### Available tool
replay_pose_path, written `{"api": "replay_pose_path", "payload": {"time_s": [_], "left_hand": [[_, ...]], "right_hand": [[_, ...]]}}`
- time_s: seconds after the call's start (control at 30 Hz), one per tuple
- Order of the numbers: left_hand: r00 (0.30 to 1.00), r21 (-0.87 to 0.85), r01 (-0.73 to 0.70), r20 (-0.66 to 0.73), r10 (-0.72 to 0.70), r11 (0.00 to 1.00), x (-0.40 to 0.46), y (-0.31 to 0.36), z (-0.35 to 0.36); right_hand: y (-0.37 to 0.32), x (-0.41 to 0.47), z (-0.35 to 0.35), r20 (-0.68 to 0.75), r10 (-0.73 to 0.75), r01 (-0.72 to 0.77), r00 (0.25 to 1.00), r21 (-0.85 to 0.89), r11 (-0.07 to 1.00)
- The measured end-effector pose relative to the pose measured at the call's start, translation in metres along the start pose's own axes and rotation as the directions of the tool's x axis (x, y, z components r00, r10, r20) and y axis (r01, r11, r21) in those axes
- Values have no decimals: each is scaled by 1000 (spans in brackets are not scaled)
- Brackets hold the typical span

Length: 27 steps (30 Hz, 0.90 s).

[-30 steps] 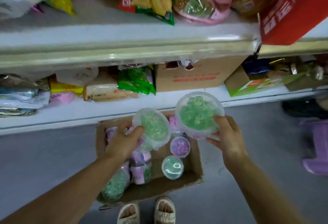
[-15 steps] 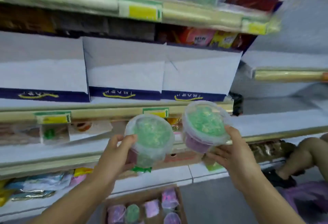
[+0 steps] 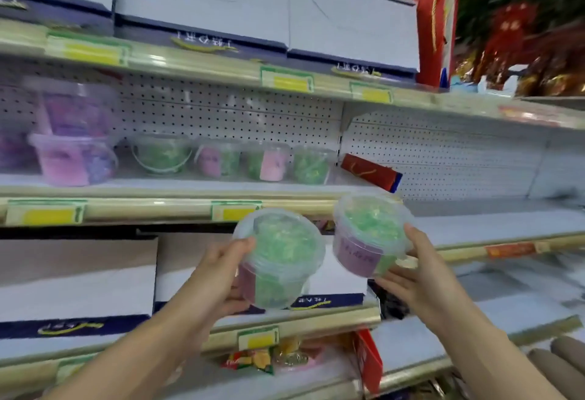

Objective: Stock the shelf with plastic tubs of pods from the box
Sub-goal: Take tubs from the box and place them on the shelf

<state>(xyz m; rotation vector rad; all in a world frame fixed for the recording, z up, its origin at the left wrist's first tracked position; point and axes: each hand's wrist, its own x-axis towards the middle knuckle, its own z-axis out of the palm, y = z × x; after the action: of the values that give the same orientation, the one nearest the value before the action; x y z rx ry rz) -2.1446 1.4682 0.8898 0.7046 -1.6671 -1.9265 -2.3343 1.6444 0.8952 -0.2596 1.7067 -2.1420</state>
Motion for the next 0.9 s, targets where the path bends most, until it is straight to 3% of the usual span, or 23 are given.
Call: {"api": "replay_pose_path", "payload": {"time_s": [0.5, 0.63, 0.7, 0.8, 0.9], "left_hand": [[989, 37, -28, -144, 33, 999, 105, 98, 75], [983, 46, -3, -184, 12, 999, 129, 102, 83], [980, 46, 6, -199, 4, 999, 138, 102, 86], [977, 49, 8, -214, 3, 999, 149, 100, 88], [977, 64, 7, -214, 7, 998, 157, 98, 90]], "right_hand": [[-100, 156, 27, -65, -60, 51, 996, -128, 990], [-102, 201, 31, -98, -83, 48, 992, -319, 947], [-102, 212, 28, -67, -128, 73, 990, -534, 842], [-101, 218, 24, 27, -246, 166, 969, -805, 569], [-91, 223, 22, 73, -399, 240, 914, -891, 386]]}}
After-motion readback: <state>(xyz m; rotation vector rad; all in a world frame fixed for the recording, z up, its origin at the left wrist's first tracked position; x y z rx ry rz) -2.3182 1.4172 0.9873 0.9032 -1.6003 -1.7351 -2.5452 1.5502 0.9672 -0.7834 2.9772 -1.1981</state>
